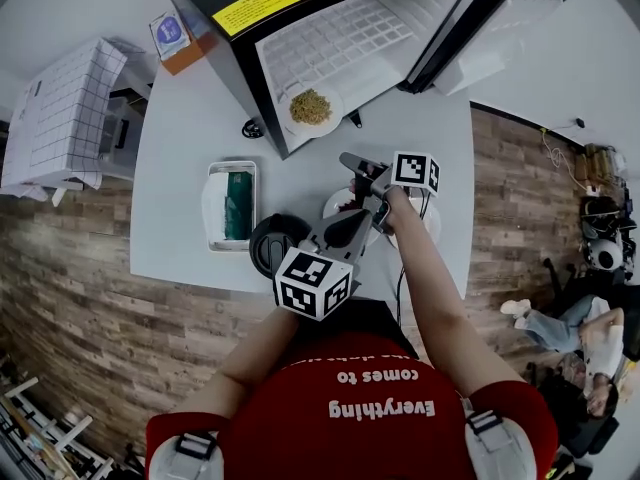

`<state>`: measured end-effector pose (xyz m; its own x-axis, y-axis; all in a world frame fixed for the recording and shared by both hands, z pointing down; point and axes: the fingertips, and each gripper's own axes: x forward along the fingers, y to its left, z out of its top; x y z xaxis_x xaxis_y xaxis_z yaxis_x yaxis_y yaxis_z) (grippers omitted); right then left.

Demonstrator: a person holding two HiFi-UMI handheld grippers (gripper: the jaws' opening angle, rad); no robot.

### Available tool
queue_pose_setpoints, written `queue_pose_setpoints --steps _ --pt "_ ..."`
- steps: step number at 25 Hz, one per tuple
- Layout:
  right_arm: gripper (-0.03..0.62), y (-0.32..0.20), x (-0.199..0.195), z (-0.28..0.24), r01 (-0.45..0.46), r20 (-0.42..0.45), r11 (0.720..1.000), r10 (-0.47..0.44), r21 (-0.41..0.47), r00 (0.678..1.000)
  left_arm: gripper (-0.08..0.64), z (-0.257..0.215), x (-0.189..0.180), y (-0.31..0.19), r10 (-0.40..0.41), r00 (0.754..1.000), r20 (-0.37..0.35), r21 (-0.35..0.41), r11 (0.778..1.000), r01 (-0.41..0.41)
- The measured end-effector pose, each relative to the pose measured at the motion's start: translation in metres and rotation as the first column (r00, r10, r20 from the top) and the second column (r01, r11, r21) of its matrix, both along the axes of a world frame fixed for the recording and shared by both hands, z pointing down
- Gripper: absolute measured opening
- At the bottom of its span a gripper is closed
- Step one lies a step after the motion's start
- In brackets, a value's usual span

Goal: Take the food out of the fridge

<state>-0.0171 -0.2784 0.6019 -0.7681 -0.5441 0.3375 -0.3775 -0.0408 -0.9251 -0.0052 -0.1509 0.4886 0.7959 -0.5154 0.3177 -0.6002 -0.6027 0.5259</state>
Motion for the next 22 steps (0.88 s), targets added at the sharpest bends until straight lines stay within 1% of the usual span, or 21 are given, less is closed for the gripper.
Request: queue_pose_setpoints --steps 7,13,20,22 --pt "0.081 -0.031 -0.005 0.023 -0.031 0.011 0.999 0.031 -0.038 0.999 0.003 0.002 0.008 -0.004 0.007 1.000 -0.002 -0.003 1.000 -0.007" --pt "0.107 -0.056 -0.003 0.035 -0.086 0.073 0.995 0.090 -0.058 0.993 0.002 -0.001 0.015 -0.005 0.045 0.999 0.000 -0.002 0.999 -0.045" --pt "0.109 -0.076 -0.008 0.048 -0.133 0.117 0.987 0.143 -0.089 0.983 0.002 0.007 0.021 -0.005 0.081 0.997 0.013 -0.020 0.997 -0.081" --pt "0.109 -0.081 -0.009 0.051 -0.141 0.117 0.986 0.150 -0.088 0.982 0.002 0.007 0.022 -0.005 0.086 0.996 0.013 -0.023 0.996 -0.085"
